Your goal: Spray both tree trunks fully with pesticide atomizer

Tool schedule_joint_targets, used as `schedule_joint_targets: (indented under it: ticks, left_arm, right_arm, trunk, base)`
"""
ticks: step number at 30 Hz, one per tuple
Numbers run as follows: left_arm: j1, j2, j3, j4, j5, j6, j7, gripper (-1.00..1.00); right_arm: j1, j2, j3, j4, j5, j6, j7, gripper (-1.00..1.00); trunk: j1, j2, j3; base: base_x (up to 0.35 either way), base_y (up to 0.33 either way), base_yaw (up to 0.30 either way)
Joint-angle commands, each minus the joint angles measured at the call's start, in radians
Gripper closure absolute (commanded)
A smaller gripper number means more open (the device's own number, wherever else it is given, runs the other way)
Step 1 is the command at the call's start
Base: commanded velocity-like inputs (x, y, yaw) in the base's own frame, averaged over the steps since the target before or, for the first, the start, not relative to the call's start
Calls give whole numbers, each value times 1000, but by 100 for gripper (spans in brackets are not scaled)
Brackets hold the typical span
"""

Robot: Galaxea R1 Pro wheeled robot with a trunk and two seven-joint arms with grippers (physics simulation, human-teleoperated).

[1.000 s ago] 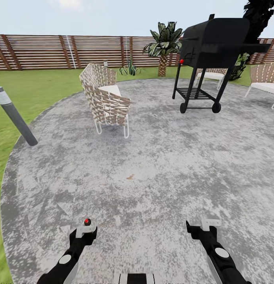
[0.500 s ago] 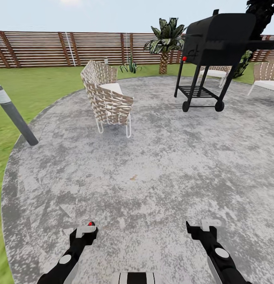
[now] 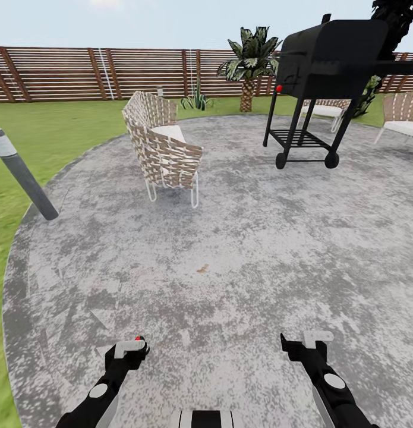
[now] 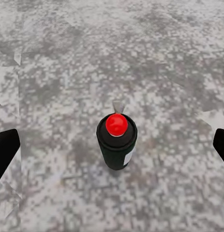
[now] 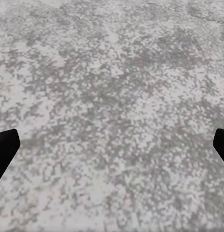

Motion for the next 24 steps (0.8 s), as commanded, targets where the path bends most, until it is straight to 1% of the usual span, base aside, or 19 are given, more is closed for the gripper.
schedule_joint_targets:
  ticks: [1,5,11,24]
  left_arm:
    - [0,0,0,0,0,0,0,-100]
    - [0,1,0,-1,1,1,1,-100]
    - [0,2,0,-1,1,1,1,-100]
    - [0,0,-1,-1,1,0,1,-100]
  right_arm:
    - [0,0,0,0,0,0,0,-100]
    - [0,0,1,-2,0,0,-1,-100]
    - [0,0,1,-1,0,0,-1,-100]
    - [0,0,1,0,0,0,-1,-100]
  trunk:
    - [0,0,0]
    - [0,0,-1]
    - [3,-1,-25]
    - [9,-4,-92]
  base:
    - [0,0,-63]
    - [0,0,-72]
    - [0,0,-10]
    - [0,0,0]
